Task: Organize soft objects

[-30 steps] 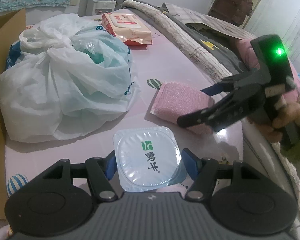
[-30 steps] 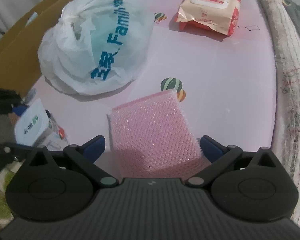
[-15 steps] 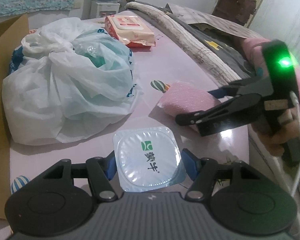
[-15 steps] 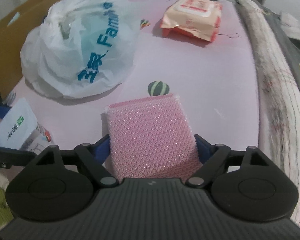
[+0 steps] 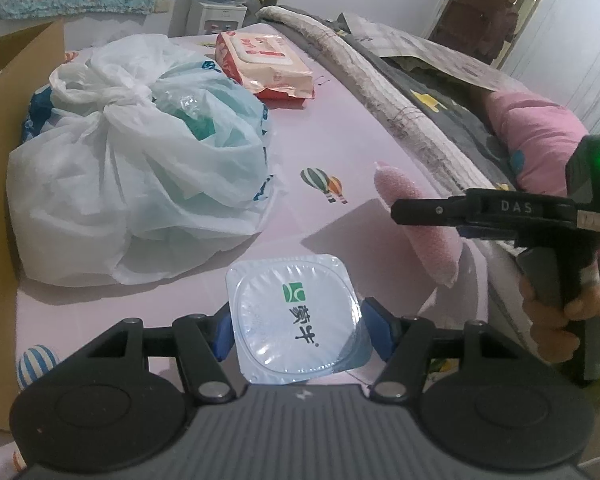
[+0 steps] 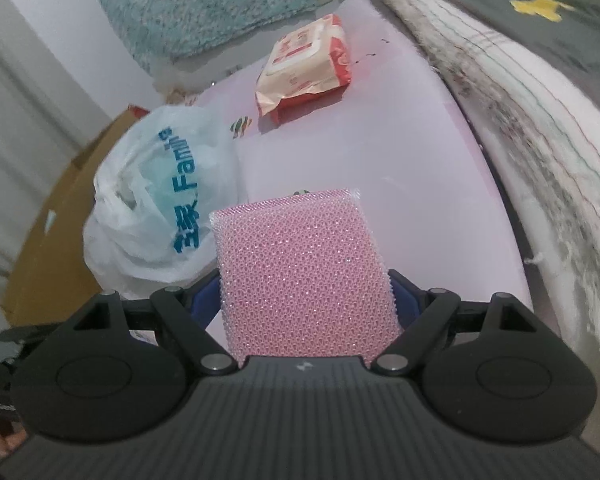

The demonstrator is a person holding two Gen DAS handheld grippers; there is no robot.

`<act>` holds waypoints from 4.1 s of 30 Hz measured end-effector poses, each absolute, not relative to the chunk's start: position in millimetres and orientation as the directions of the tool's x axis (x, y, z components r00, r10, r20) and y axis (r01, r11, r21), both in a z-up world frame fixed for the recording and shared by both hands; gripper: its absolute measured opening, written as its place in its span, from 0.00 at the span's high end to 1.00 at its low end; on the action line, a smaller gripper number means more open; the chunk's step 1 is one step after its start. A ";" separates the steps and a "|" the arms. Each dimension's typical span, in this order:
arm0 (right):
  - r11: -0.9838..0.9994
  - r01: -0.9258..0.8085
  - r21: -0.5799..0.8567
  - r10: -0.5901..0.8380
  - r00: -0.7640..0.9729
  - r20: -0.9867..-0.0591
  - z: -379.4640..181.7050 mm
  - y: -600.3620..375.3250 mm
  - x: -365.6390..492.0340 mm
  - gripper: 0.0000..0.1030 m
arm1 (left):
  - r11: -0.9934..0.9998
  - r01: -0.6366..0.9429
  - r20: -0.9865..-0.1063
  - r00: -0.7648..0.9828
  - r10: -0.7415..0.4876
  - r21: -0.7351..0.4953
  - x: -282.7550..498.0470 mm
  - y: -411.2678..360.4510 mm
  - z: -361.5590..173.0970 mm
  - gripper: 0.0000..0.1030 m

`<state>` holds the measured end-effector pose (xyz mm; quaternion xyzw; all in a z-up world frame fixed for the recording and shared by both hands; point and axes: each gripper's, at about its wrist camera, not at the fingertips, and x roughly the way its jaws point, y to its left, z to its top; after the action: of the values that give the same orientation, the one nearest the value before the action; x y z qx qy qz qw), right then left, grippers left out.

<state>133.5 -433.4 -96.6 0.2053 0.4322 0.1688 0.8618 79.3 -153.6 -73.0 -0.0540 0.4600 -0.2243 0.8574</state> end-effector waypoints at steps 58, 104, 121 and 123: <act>0.532 -0.665 0.525 0.748 0.078 -0.659 54.8 -25.1 160.1 0.19 | 0.878 -0.222 -0.490 0.871 -0.017 -0.424 -21.5 196.3 76.6 0.37; 0.356 -0.496 0.792 0.931 0.112 -0.349 68.2 -92.8 192.1 0.01 | 0.896 -0.129 -0.538 0.832 -0.136 -0.426 3.4 186.5 65.1 0.37; 0.384 -0.387 0.838 0.920 0.236 -0.313 20.3 -193.0 176.8 0.01 | 0.918 -0.101 -0.745 0.621 -0.242 -0.383 82.9 113.5 -22.2 0.36; 0.385 -0.389 0.837 0.920 0.241 -0.310 20.2 -195.6 174.6 0.01 | 0.920 -0.111 -0.768 0.594 -0.241 -0.375 87.9 113.4 -28.4 0.36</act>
<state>174.6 -195.6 20.2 0.3187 0.4162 0.4540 0.7205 87.9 113.4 -28.4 -0.1960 0.4492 -0.0375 0.8709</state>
